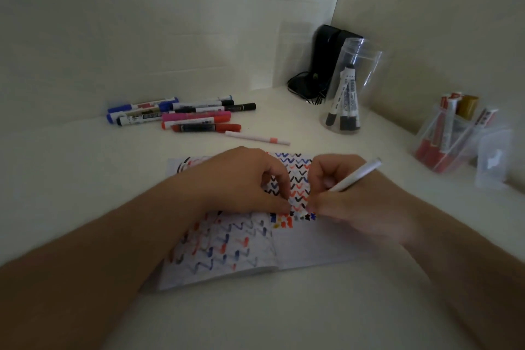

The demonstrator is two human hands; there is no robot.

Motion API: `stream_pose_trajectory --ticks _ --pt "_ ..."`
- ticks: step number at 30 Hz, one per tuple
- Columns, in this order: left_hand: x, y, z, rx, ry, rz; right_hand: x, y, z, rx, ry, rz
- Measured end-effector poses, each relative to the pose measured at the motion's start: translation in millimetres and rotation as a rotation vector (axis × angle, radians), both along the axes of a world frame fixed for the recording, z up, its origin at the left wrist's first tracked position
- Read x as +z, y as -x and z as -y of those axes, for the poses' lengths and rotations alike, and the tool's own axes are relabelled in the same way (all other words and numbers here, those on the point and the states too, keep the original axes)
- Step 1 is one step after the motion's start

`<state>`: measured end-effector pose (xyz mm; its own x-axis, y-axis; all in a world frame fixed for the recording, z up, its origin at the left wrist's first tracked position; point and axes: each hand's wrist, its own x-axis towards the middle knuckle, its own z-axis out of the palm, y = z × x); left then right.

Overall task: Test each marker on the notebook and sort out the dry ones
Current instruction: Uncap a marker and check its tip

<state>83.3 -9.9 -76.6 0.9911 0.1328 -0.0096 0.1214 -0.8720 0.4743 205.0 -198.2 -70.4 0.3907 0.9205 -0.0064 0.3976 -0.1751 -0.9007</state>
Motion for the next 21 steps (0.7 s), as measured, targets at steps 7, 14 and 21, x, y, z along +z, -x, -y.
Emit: stream_pose_trajectory --ticks 7,14,21 --pt "-1 -2 2 0.018 -0.014 -0.018 -14 10 6 -0.186 -0.058 0.042" --pt "-3 -3 -1 0.017 -0.026 -0.019 -16 9 3 -0.208 -0.032 0.054" --pt "-3 -4 -1 -0.004 -0.044 -0.017 -14 13 3 -0.179 -0.009 0.091"
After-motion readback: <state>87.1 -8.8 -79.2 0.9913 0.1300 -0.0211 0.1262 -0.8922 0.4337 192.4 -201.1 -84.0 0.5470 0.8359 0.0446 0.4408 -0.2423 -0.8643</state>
